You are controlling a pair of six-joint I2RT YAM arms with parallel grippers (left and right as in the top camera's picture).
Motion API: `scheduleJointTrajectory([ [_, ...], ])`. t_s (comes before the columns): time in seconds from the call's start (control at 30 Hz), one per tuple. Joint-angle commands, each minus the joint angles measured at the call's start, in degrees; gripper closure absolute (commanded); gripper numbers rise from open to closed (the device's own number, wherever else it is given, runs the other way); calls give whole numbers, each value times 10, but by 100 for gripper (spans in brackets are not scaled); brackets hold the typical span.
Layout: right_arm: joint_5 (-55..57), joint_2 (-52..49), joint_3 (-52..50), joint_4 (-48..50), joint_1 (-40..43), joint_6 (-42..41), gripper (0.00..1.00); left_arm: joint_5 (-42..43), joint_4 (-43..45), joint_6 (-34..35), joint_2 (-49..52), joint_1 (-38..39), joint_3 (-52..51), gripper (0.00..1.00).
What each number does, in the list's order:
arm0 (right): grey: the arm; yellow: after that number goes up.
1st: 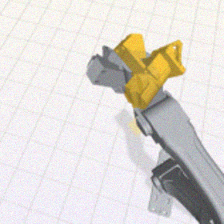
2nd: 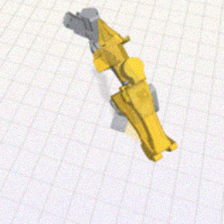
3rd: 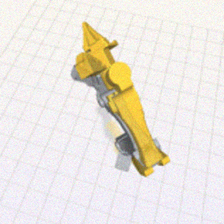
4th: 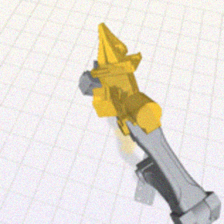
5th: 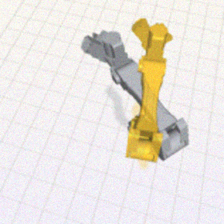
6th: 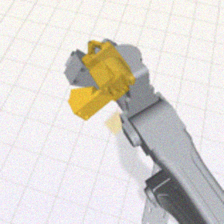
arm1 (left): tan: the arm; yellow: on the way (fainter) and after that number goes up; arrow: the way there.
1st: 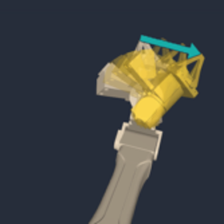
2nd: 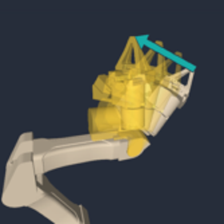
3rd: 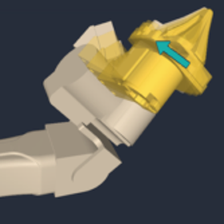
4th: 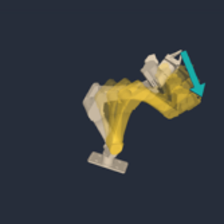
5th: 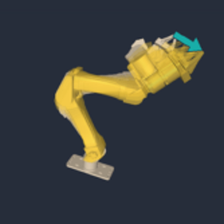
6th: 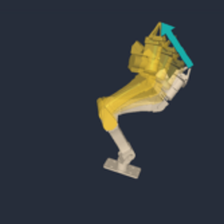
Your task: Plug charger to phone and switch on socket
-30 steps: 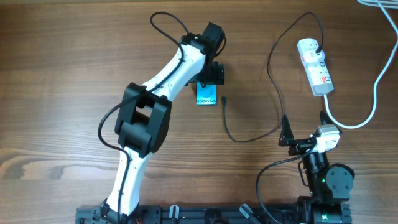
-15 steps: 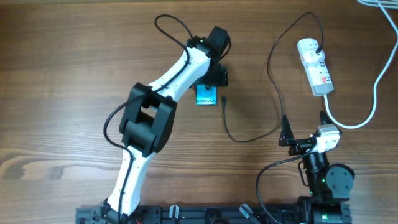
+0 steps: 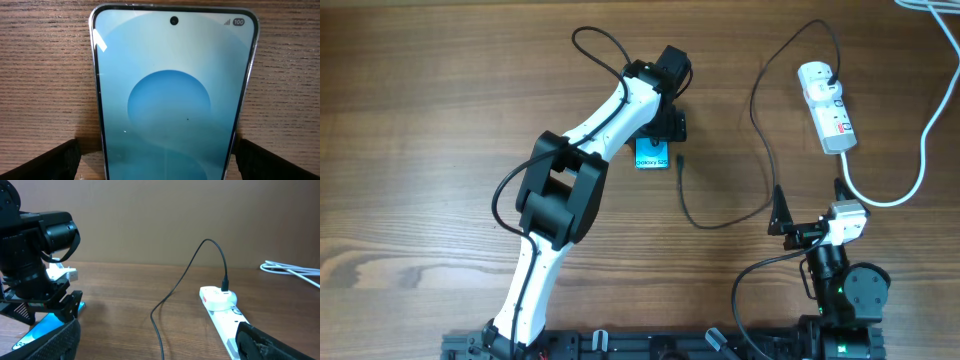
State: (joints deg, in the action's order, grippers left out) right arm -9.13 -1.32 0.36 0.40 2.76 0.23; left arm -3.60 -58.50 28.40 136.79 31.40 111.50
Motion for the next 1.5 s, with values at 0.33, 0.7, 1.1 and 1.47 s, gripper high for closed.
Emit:
scheduleJointTrajectory([
  [0.33,5,1,-1,2,-3,-6,0,-10,9,-7,24,2,2,0],
  [0.7,5,1,-1,2,-3,-6,0,-10,15,-10,24,3,2,14],
  [1.1,5,1,-1,2,-3,-6,0,-3,6,-10,19,2,3,29],
  [1.47,5,2,-1,2,-3,-6,0,3,-9,-9,-15,2,3,28],
])
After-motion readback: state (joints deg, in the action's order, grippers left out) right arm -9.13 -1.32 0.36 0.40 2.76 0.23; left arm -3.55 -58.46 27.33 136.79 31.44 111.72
